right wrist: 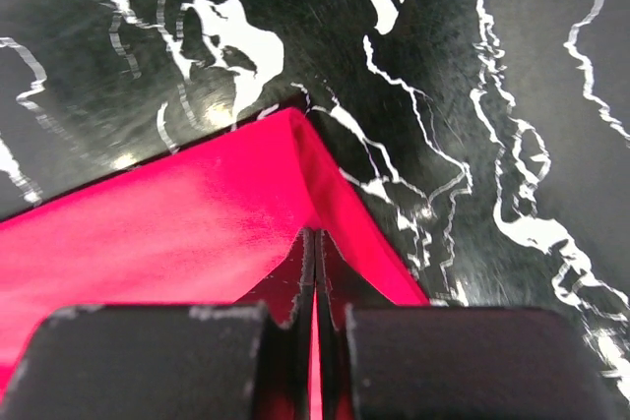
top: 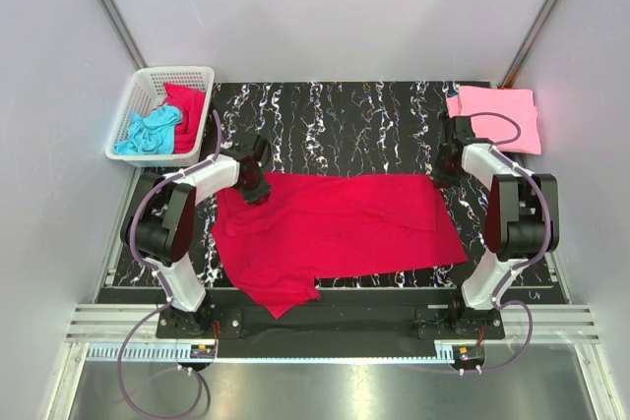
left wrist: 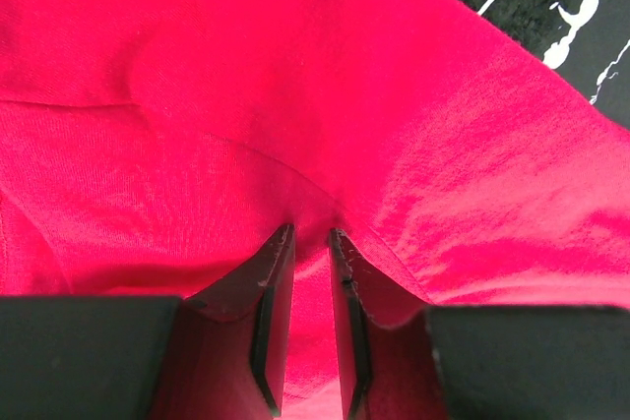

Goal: Fold and stack the t-shirts
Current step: Fold the tshirt

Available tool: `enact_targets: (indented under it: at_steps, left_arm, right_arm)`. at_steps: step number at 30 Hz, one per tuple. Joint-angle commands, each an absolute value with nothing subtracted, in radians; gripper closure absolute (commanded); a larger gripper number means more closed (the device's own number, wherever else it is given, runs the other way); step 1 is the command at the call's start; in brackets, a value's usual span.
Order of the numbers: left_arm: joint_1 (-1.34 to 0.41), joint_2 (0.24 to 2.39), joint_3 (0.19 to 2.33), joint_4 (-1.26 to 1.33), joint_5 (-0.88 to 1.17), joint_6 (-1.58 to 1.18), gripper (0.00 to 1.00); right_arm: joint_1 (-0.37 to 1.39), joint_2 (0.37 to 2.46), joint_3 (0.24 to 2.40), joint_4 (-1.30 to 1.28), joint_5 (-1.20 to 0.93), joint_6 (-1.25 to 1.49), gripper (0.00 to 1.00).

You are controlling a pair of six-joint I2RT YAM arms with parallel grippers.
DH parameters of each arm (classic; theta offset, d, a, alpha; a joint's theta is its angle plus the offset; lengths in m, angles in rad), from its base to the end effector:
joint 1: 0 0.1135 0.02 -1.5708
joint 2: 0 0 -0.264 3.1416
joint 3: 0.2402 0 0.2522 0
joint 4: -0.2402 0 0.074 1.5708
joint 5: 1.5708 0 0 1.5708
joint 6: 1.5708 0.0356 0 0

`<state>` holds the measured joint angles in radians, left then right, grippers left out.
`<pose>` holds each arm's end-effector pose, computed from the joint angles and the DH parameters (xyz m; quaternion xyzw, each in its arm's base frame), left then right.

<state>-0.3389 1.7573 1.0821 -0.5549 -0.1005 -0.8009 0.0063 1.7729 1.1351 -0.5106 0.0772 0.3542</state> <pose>0.3164 -0.1077 0.1635 -0.2336 0.9562 -0.0497 0.1693 0.3504 -0.0005 0.1746 0.1771 0.9609 0.0004 0.2128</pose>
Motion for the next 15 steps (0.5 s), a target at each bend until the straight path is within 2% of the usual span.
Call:
enact_targets:
  at_steps: [1, 7, 15]
  left_arm:
    - [-0.339, 1.767, 1.088, -0.537, -0.101, -0.792, 0.75]
    - [-0.339, 1.763, 1.091, -0.538, -0.098, -0.790, 0.75]
    - [-0.339, 1.756, 1.100, -0.546, -0.101, -0.785, 0.75]
  right_arm:
    - [0.006, 1.689, 1.193, -0.529, 0.097, 0.347, 1.00]
    - [0.006, 1.689, 1.252, -0.552, 0.113, 0.330, 1.00]
    - [0.006, 1.804, 1.347, -0.555, 0.140, 0.313, 1.00]
